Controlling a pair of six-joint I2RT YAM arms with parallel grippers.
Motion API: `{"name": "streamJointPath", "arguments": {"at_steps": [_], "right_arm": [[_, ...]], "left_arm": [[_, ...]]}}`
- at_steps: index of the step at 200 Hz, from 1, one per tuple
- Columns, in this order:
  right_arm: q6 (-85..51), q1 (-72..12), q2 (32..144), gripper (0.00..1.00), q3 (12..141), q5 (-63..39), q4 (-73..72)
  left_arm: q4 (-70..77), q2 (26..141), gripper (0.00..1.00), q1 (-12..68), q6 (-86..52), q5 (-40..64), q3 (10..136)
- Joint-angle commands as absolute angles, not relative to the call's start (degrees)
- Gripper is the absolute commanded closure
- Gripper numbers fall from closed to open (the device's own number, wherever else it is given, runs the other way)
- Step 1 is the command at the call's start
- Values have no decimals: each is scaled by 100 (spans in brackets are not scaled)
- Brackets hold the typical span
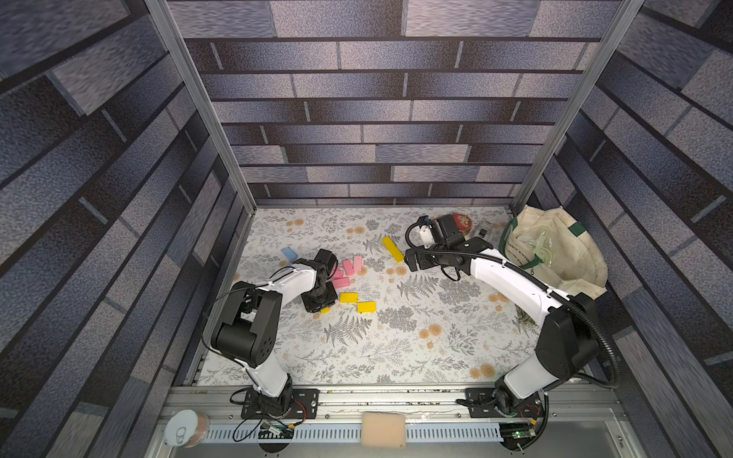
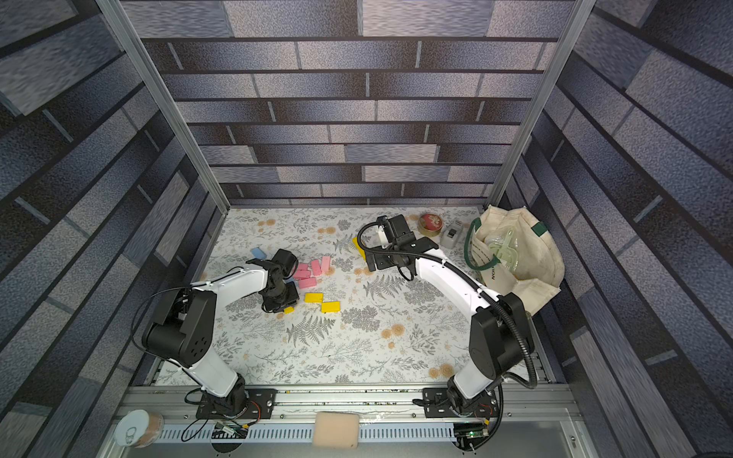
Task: Assemble the letter v with building blocks
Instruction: Pick up the building block from the center of the board, then place the building block at the center of the board.
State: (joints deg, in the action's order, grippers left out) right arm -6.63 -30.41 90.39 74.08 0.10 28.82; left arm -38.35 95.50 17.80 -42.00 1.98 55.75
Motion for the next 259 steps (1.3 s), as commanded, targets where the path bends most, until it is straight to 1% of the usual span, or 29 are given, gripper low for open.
{"name": "streamJointPath", "arguments": {"at_steps": [1,16,33,63,122,155,180,186,193,197,215,227,235,243,248,251,255,259], "right_arm": [[-824,-2939,8563,0,7188,-352,2628],[-943,-2785,8434,0,7138,-362,2684],[-1145,-2466,8485,0,7253,-420,2939],[-1239,-2179,8560,0,7384,-125,3330],[-1459,-1864,8525,0,7172,-133,3662],[-1476,-1861,8464,0,6874,-91,3601],[-1503,-1859,8416,0,6703,-88,3559],[-1502,-1857,8411,0,6677,-73,3556],[-1484,-1859,8394,0,6655,-26,3559],[-1473,-1863,8383,0,6639,-5,3562],[-1394,-1863,8339,0,6595,12,3567],[-1407,-1861,8300,0,6542,-1,3510],[-1467,-1872,8296,0,6522,1,3479],[-1554,-1880,8329,0,6504,-26,3424],[-1620,-1907,8363,1,6503,-26,3400],[-1657,-1929,8401,2,6510,-14,3384],[-1708,-1979,8445,4,6520,-4,3368],[-1744,-2038,8497,6,6541,13,3344]], "left_arm": [[-3990,9178,72,2093,-4147,228,6013],[-4229,9027,69,2401,-3984,44,6548],[-4290,9210,69,2619,-4052,149,7070],[-3999,10157,68,2990,-4281,455,7941],[-3729,12004,67,3561,-4749,289,9709],[-3927,12650,64,3800,-4807,264,10347],[-3998,12889,60,3800,-4911,360,10504],[-4028,12912,55,3791,-4918,385,10547],[-4095,12907,44,3792,-4900,379,10621],[-4151,12896,40,3788,-4889,337,10666],[-4360,12683,32,3716,-4764,291,10863],[-4519,12351,27,3581,-4671,244,10925],[-4593,12086,22,3441,-4597,217,10909],[-4637,11745,16,3266,-4539,211,10808],[-4648,11531,7,3138,-4502,257,10727],[-4643,11406,3,3054,-4482,308,10670],[-4620,11225,0,2945,-4454,398,10577],[-4576,11040,0,2826,-4414,484,10469]]}}
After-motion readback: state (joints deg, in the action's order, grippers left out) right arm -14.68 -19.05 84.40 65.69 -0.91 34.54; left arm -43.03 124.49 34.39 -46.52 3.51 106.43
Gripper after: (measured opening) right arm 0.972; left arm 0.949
